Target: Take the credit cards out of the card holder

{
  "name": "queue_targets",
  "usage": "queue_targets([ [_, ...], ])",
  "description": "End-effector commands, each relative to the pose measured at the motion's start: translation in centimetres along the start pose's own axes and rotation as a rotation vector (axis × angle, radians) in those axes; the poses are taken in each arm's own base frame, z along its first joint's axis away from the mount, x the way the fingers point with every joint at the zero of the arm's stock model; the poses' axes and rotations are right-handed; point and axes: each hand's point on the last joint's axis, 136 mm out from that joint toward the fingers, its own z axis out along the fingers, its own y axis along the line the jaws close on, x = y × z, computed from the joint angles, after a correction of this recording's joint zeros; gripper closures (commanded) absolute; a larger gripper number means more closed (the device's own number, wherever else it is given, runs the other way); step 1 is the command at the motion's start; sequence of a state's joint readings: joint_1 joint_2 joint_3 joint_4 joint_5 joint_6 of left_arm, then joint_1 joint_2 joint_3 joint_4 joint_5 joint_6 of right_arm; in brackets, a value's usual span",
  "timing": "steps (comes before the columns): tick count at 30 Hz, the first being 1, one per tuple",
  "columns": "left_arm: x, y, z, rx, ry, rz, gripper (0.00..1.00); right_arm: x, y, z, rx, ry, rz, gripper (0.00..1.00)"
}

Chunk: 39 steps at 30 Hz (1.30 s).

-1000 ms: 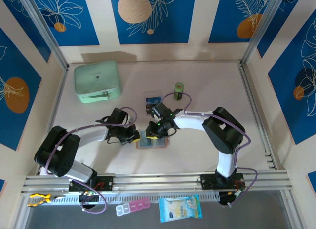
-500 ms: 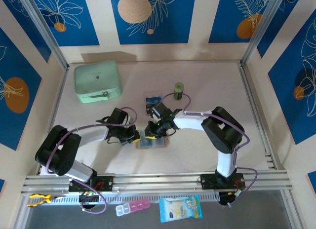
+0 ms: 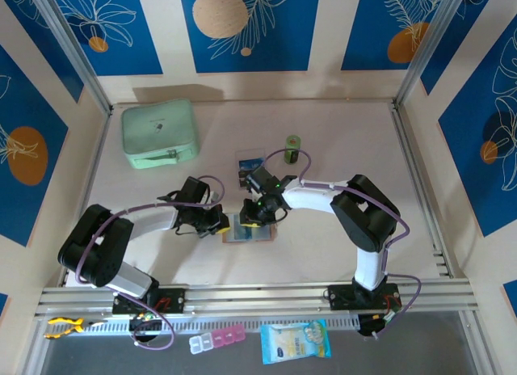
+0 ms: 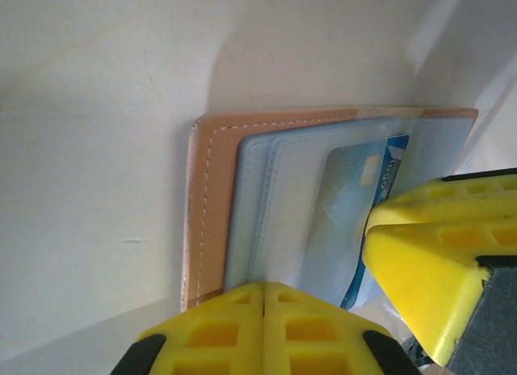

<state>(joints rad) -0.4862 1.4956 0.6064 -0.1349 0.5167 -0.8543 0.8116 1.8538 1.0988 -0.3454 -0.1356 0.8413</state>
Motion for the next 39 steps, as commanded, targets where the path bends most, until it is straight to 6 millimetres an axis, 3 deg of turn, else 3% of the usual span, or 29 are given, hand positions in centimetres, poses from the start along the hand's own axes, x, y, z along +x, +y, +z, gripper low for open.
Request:
queue_targets([
  [1, 0.3, 1.0, 0.1, -0.03, 0.02, -0.004, 0.96, 0.4, -0.2, -1.2, 0.04, -0.001, -0.019, 0.77],
  [13, -0.1, -2.2, -0.6, 0.004, 0.025, 0.054, 0.95, 0.1, 1.2, -3.2, -0.05, -0.054, -0.029, 0.76],
  [19, 0.5, -3.2, 0.3, -0.007, 0.048, 0.085, 0.96, 0.3, -0.1, -3.4, -0.026, -0.051, 0.003, 0.76],
  [39, 1.0, -0.6, 1.5, -0.113, 0.065, 0.082, 1.0, 0.9, -1.5, -1.6, -0.03, -0.002, 0.039, 0.76],
])
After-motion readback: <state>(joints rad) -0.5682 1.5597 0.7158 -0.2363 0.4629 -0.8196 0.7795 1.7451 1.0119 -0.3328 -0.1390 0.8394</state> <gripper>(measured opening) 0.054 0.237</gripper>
